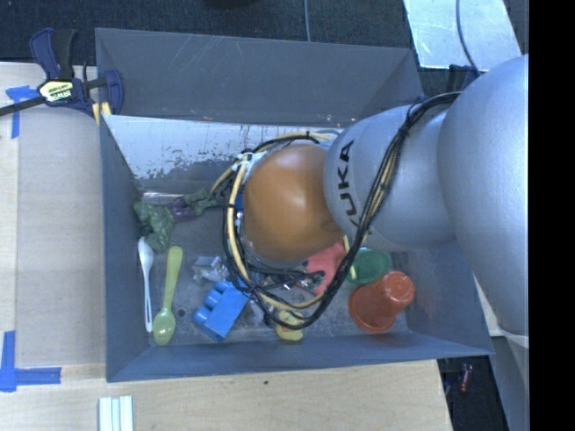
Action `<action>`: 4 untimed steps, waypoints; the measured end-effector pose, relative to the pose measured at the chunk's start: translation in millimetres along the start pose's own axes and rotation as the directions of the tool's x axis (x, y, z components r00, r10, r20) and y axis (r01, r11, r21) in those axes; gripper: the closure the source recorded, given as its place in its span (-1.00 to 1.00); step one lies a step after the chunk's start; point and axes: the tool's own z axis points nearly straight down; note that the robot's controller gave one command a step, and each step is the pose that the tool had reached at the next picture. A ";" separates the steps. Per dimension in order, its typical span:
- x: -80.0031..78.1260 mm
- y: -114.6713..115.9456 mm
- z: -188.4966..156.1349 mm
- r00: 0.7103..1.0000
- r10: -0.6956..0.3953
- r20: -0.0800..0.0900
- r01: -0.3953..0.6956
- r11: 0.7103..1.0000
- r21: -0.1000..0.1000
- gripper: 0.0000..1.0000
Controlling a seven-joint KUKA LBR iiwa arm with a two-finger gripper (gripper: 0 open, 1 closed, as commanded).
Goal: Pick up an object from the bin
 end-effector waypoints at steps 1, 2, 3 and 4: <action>0.4 -25.9 -0.7 0.968 0.252 0.009 -0.252 0.968 0.006 -1.00; -1.5 -8.6 -1.8 0.998 0.060 0.010 -0.060 0.998 0.004 1.00; -1.4 -8.7 -1.8 0.998 0.060 0.010 -0.060 0.998 0.004 1.00; 0.1 -7.3 -28.7 0.998 0.061 0.005 -0.061 0.998 0.001 1.00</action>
Offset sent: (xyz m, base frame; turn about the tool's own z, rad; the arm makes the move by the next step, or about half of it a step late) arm 0.0054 -0.0044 0.0001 0.0556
